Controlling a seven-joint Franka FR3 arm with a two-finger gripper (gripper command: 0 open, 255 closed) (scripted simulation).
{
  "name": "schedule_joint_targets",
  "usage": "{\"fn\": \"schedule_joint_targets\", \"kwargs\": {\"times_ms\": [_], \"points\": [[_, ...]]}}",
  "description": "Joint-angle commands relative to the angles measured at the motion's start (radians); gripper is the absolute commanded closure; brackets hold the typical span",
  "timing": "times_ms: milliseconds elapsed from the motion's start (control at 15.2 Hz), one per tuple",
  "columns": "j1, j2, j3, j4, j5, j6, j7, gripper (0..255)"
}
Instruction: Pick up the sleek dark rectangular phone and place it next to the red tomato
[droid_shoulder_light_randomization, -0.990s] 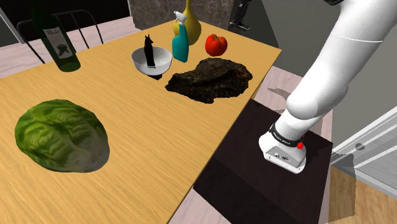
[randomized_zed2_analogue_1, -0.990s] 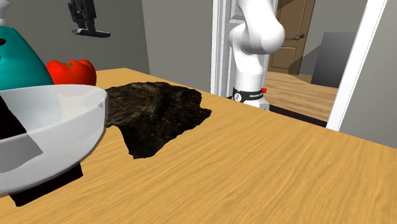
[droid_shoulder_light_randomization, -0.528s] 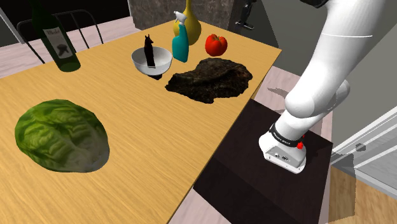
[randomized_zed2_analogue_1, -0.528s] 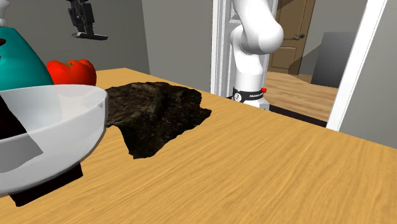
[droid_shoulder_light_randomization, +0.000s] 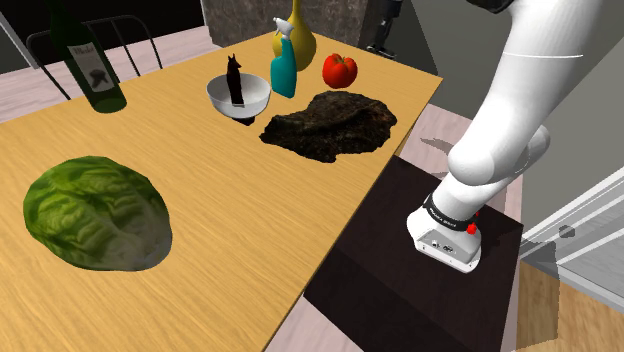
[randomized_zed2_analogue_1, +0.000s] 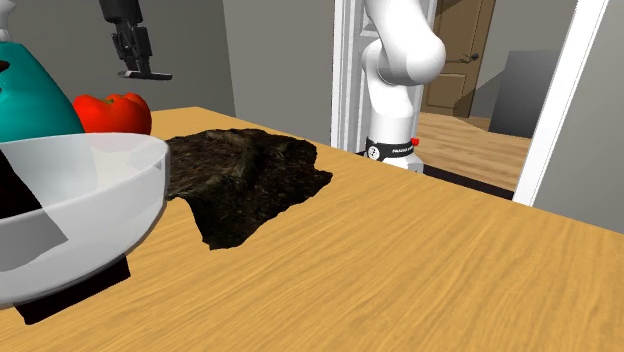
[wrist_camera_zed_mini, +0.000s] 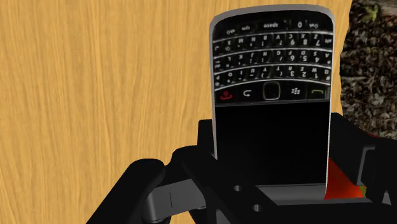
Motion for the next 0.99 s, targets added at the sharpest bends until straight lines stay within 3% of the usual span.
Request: {"fn": "schedule_joint_targets", "kwargs": {"times_ms": [0,924], "points": [[0.002,0.002,0.001,-0.027,0.001,0.029,0.0,255],[0.0,0.055,0.01,-0.144,0.023,0.196,-0.016,255]]}}
